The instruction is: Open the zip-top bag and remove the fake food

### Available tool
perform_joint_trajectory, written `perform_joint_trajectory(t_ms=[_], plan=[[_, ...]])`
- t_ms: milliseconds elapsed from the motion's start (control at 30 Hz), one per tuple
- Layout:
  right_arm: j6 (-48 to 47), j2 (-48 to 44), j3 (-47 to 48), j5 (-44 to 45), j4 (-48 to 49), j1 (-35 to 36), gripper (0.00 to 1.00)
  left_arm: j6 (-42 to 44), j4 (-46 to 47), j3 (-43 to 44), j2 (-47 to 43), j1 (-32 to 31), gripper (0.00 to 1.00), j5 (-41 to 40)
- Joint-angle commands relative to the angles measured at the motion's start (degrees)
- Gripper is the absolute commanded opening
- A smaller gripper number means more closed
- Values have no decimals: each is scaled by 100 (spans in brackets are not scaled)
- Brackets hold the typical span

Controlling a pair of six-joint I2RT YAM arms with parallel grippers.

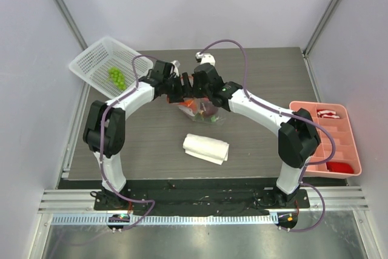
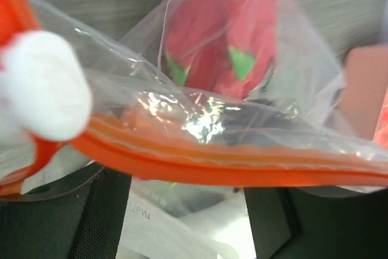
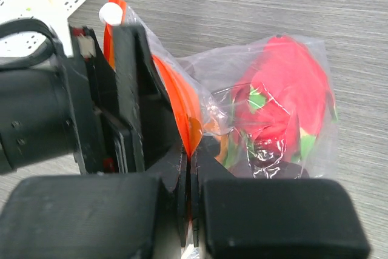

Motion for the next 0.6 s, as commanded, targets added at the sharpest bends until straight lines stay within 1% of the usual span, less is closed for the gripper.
perform_joint_trajectory(t_ms=[0,67,167,200,267,300,400,500,567], plan=[[7,-483,-178,-79,322,28,1,896,-1025,235,-174,-63,68,-494],[16,-492,-301,-123,358,28,1,1038,-1174,147,-262,-107,67,-774],[25,-553,-433,-114,402,28,1,1275,-1097,-98,-411,-134,67,-654],[16,-562,-459,-105,437,28,1,1328,-1026,-160,-429,-143,70,-557],[25,-571,-521,-88,437,28,1,1346,-1017,-170,-412,-178,72,-600],[25,-571,-547,-88,472,36,1,1320,-991,-170,-351,-187,73,-792],[77,-562,-644,-114,560,36,1,1136,-571,-257,-245,-266,73,-785],[87,-545,-662,-105,578,28,1,960,-385,-301,-157,-362,74,-1083],[95,-545,-671,-97,587,28,1,820,-69,-354,-140,-389,76,-1277]])
